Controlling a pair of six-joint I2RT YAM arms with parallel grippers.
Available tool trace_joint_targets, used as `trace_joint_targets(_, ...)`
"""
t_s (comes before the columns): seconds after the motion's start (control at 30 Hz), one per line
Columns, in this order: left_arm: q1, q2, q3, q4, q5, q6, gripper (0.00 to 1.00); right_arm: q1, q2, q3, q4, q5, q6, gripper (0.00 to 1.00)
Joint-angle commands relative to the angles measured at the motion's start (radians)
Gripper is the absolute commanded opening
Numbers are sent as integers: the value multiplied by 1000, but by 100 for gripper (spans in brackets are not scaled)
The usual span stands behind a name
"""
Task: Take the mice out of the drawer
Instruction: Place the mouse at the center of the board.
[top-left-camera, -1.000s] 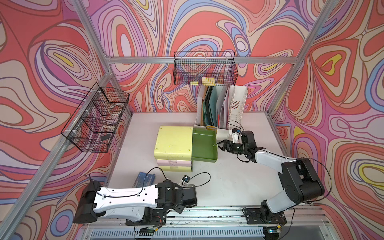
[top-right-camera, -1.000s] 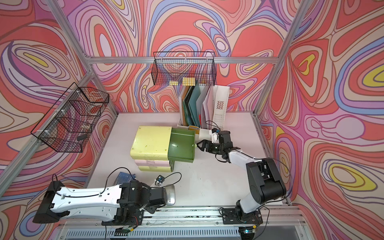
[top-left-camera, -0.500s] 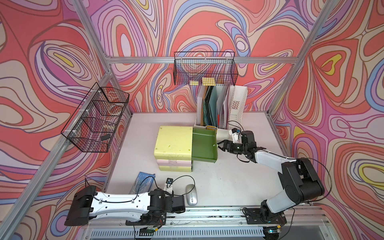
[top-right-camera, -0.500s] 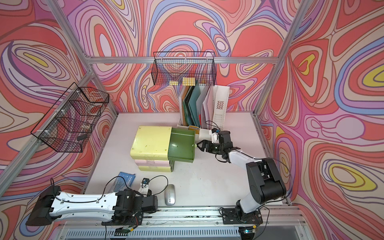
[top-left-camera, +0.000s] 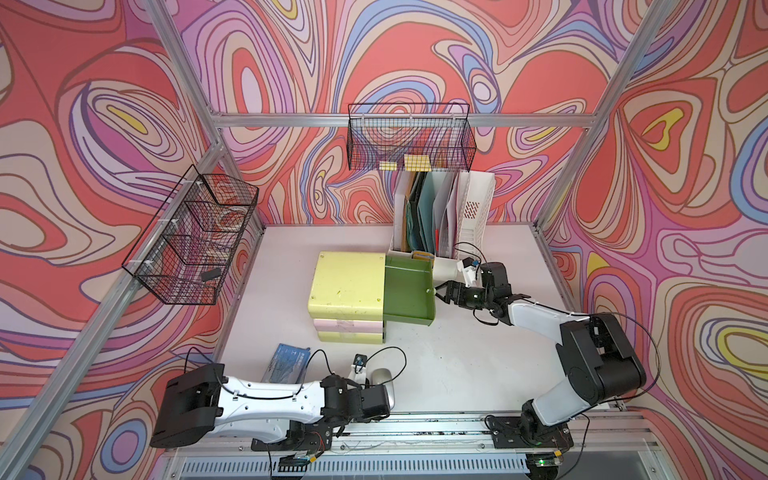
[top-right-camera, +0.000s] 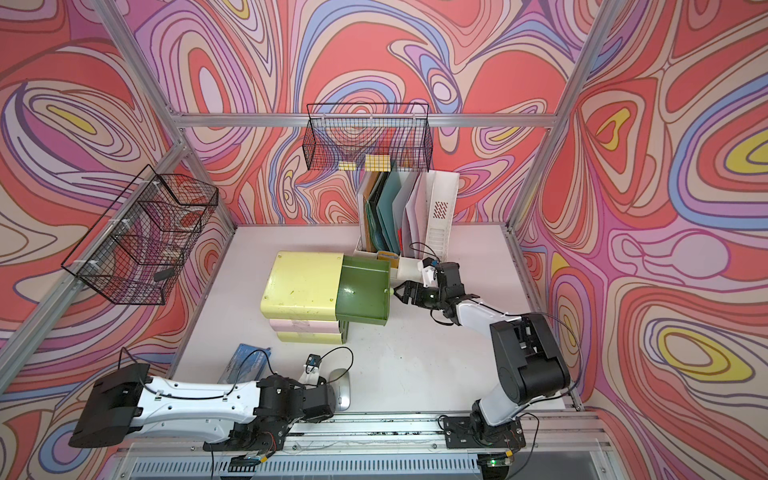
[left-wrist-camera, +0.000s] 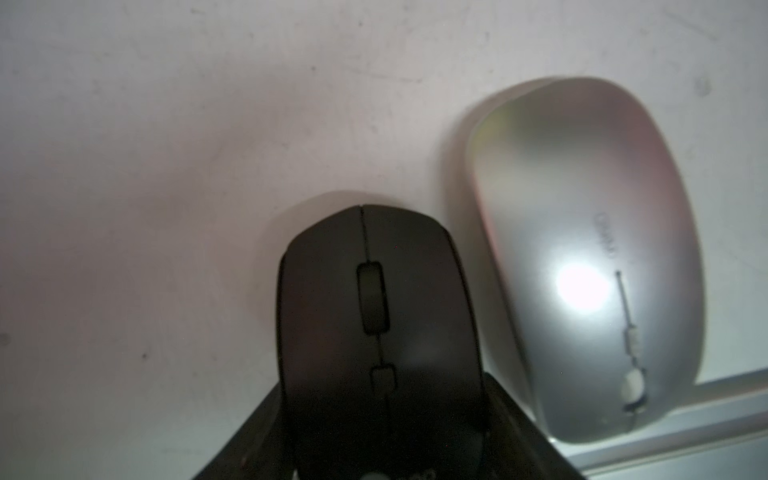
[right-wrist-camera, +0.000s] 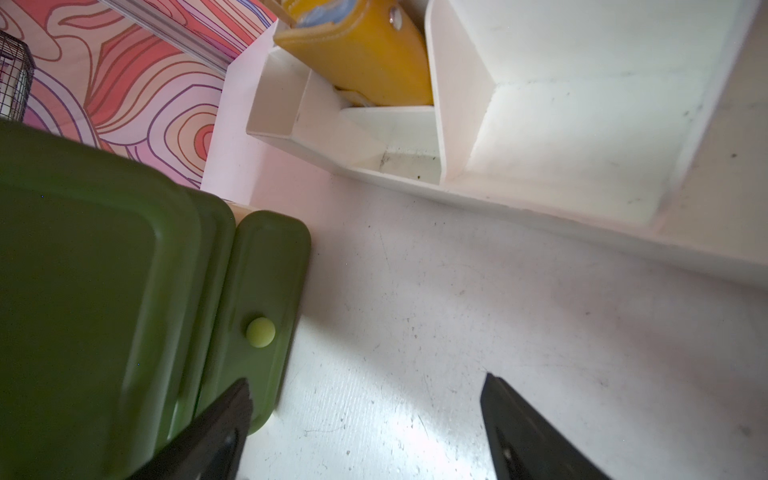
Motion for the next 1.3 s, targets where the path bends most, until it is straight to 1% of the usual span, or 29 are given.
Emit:
trace_joint_targets(0.0,11,91,74,2,-13,44,73,-2,3,9,-2,2,-14,90)
trace_joint_targets(0.03,16,109,93,-20,-18,45,78,-3,2,8,-2,5,-15,90)
trace_joint_targets(0.07,20,119,104,-36,-21,46,80,-3,3,9,-3,5,-15,90)
trace_joint_targets(0.17,30,120,122,-65,-15,54,81,-3,9,11,-1,3,-14,90)
trace_joint_targets(0.3,42,81,116,-61,-7,59,87,-2,9,9,-1,1,-13,90)
trace_joint_targets(0.37,47,64,134,-104,-23,50,90,-2,6,8,2,0,-13,90)
trace_joint_targets(0.43,48,45,185,-215,-66,23,92,-2,9,8,5,0,-13,90)
trace_joint_targets(0.5,48,28,255,-365,-107,-26,99,-2,24,8,14,-5,-10,90)
trace_joint_targets(0.57,30,15,342,-533,-148,-85,100,-2,51,17,17,-10,-8,90)
trace_joint_targets(0.63,1,4,435,-663,-166,-99,100,-1,76,26,17,-11,-7,90)
trace_joint_targets(0.67,-9,-2,482,-702,-157,-81,100,-1,85,30,17,-14,-3,90)
trace_joint_targets(0.77,-32,-36,606,-685,-64,103,100,-1,91,41,15,-13,-3,89)
trace_joint_targets(0.8,-41,-50,652,-682,-59,156,100,0,91,47,8,-11,-7,89)
trace_joint_targets(0.83,-44,-65,688,-688,-69,197,100,0,91,50,-1,-8,-9,89)
trace_joint_targets(0.87,-44,-88,726,-703,-106,234,100,0,89,48,-3,-3,-13,89)
trace_joint_targets(0.93,-33,-126,819,-773,-222,272,100,0,86,42,-4,6,-16,89)
trace_joint_targets(0.97,-15,-144,877,-808,-281,296,100,1,86,39,-5,11,-19,89)
trace_joint_targets(1.03,64,-169,971,-851,-369,351,100,2,89,38,-10,15,-20,89)
trace_joint_targets(1.07,126,-176,1011,-859,-408,383,100,0,88,40,-11,17,-21,89)
trace_joint_targets(1.13,262,-174,1065,-828,-437,476,100,1,82,40,-17,19,-22,89)
trace_joint_targets(1.17,348,-168,1076,-790,-429,536,100,0,77,41,-18,19,-25,89)
trace_joint_targets(1.2,450,-159,1071,-736,-386,609,100,0,73,38,-19,22,-25,90)
trace_joint_targets(1.23,546,-148,1062,-681,-312,677,100,0,69,36,-21,21,-26,89)
trace_joint_targets(1.27,666,-130,1049,-618,-197,740,100,1,64,33,-22,23,-26,89)
